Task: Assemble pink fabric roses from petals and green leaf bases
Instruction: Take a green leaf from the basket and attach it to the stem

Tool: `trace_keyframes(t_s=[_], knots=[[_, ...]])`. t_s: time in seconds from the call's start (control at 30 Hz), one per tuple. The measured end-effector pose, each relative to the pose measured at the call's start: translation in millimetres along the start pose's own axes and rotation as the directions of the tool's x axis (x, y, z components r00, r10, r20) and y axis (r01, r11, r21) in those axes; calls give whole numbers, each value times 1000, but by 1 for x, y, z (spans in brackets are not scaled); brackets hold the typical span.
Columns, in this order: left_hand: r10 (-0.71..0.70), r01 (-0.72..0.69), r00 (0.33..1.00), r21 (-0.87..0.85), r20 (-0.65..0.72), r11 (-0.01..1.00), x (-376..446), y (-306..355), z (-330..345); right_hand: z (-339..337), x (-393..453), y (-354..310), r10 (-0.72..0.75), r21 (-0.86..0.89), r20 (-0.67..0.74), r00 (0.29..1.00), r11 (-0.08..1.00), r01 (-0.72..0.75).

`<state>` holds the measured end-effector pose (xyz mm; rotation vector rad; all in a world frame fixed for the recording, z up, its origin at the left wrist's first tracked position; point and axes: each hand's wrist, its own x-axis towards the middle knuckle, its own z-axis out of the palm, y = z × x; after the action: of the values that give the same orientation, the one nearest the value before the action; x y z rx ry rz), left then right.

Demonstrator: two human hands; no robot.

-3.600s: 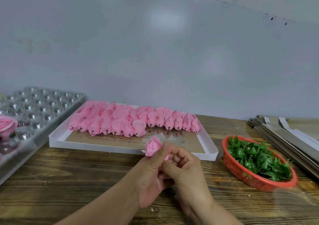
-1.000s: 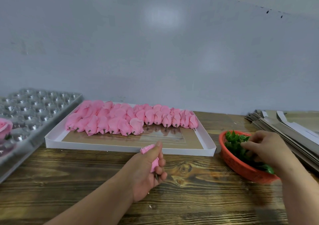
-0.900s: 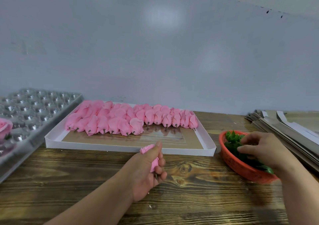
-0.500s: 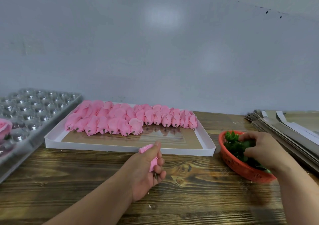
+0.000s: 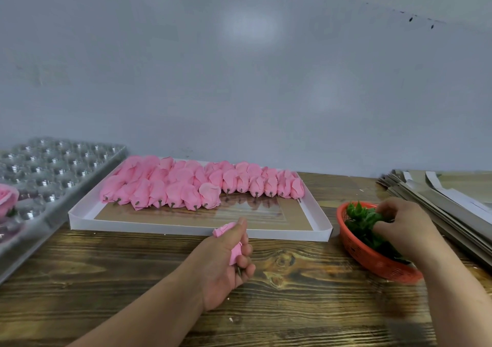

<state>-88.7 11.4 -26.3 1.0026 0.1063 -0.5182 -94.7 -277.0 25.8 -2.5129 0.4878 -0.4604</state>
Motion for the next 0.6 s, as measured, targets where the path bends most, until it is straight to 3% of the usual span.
trace_keyframes(t_s=[0.13,0.27,0.47,0.6], knots=[[-1,1,1000,-5,-9,1000,0,0,0,1,1,0,-6,42,27,1000,999,5],[2,-2,1000,-7,-11,1000,1,0,0,2,4,5,101,254,5,995,962,-99],[0,0,1000,-8,-12,1000,1,0,-1,-2,5,9,169,634,102,980,748,-195],[-3,3,1000,-9,-8,1000,2,0,0,-2,6,11,165,734,100,981,653,-185]])
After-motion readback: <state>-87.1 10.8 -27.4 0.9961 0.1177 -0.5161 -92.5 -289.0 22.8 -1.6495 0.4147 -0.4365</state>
